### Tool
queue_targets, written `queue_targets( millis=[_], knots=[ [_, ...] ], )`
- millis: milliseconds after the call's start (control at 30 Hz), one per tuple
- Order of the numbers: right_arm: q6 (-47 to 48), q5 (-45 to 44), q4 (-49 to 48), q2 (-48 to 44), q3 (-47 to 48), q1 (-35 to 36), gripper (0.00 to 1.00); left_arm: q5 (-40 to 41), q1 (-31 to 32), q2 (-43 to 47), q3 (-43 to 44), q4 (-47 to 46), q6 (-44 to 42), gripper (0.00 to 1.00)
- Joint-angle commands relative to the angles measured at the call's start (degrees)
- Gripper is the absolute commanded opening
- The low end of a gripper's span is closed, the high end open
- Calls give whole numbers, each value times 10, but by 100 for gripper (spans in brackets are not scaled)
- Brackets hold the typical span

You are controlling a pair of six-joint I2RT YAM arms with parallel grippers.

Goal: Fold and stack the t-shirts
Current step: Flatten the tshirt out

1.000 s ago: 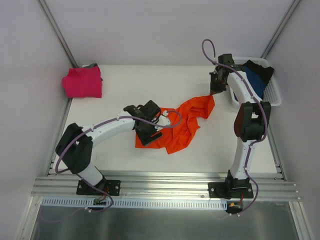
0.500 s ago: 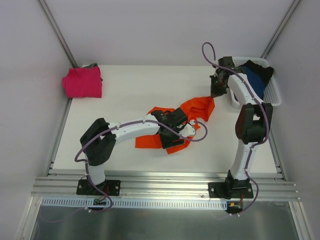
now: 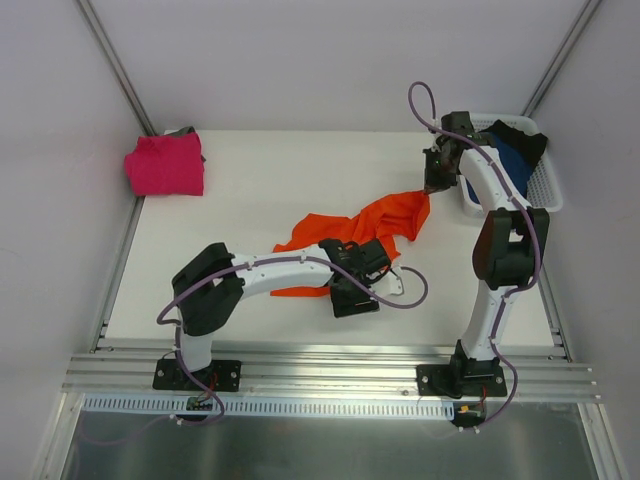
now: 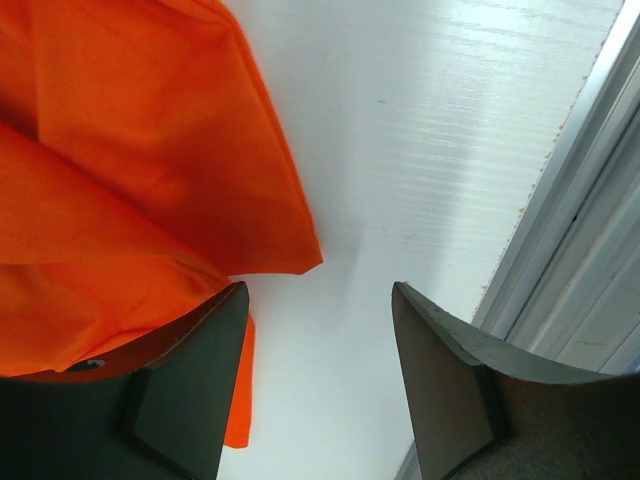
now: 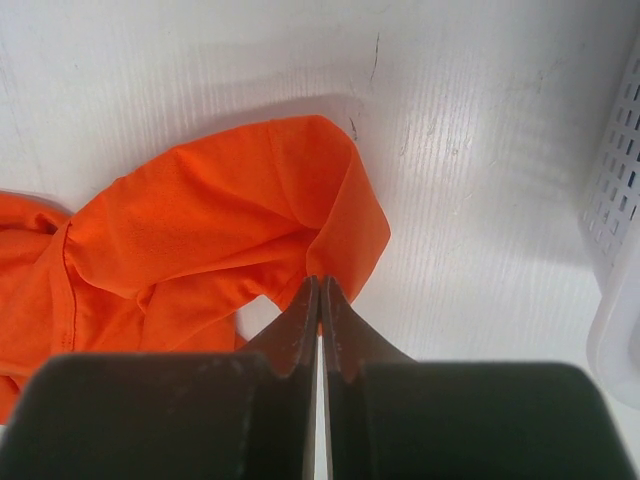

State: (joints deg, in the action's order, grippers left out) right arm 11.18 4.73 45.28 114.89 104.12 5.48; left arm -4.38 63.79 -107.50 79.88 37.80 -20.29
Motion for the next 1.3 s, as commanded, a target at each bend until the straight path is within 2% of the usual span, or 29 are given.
queue_targets(
  millis=[0,400,1000,1267],
  knots=[
    [5,5,-3,-35,-4,-4,1,-26,12,-10,-9,1,19,60],
    [5,-5,2,-22,-3,-3,1,-42,12,-31,-71,-76,34,57],
    [4,-10,6,-32,-15,2,1,41,2,-34,15,-68,4,54],
    [5,-14,3,-33,-16,5,1,45,-1,-37,-5,-66,6,54]
  ],
)
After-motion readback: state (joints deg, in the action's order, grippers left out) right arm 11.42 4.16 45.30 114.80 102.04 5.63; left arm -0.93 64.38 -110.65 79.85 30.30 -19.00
